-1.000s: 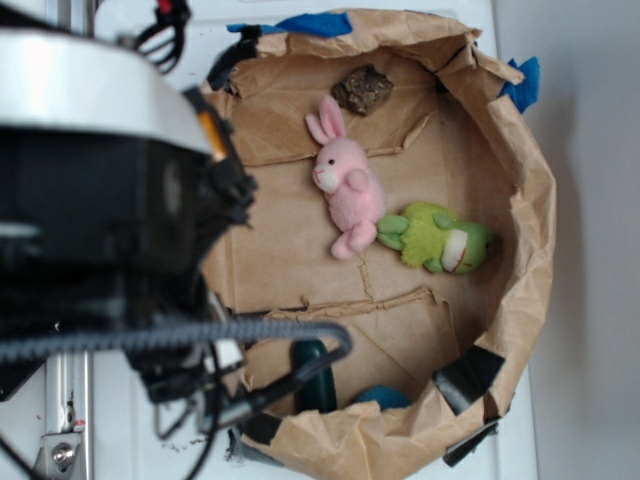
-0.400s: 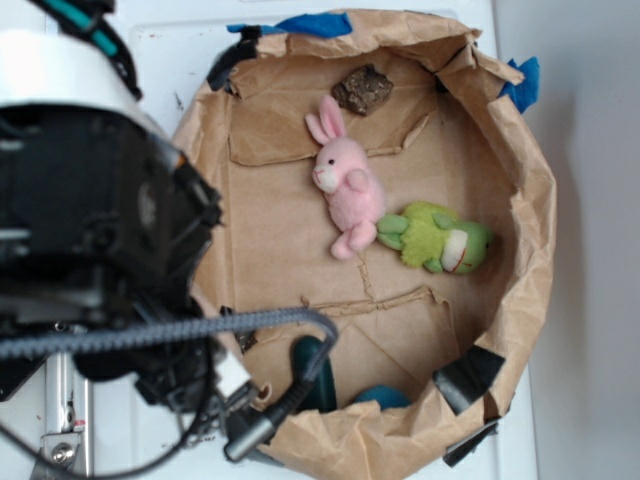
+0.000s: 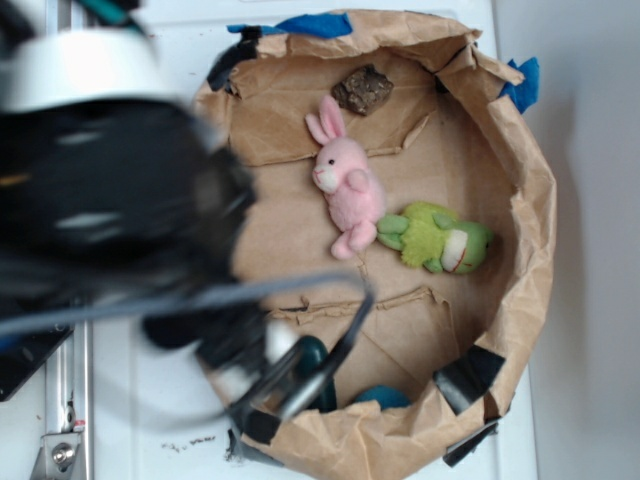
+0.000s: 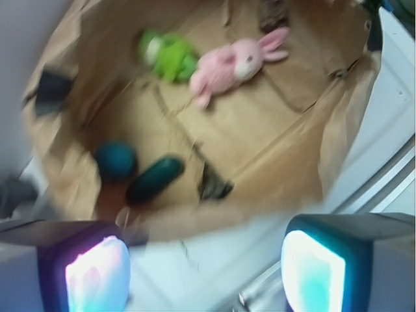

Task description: Grab the rock.

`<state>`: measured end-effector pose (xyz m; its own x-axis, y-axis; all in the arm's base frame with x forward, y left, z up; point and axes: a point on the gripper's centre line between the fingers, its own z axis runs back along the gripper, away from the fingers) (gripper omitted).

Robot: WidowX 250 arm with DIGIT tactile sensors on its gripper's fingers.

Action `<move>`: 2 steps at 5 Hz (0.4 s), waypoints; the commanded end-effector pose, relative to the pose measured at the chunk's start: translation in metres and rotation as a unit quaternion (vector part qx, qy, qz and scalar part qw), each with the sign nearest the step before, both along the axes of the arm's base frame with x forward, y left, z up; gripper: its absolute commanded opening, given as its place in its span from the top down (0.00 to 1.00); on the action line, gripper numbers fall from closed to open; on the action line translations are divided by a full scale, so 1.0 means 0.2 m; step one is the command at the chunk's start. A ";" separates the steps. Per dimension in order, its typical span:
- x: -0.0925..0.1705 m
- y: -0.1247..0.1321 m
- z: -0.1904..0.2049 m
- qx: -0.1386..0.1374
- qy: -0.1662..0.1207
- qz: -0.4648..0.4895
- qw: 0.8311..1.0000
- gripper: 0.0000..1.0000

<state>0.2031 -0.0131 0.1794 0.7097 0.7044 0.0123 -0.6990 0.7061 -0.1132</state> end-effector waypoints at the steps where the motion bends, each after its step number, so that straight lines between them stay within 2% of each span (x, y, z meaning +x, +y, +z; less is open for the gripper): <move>1: 0.19 0.18 -0.08 0.016 -0.018 0.063 0.998 0.00; 2: 0.25 0.25 -0.14 0.013 -0.028 0.082 0.996 0.00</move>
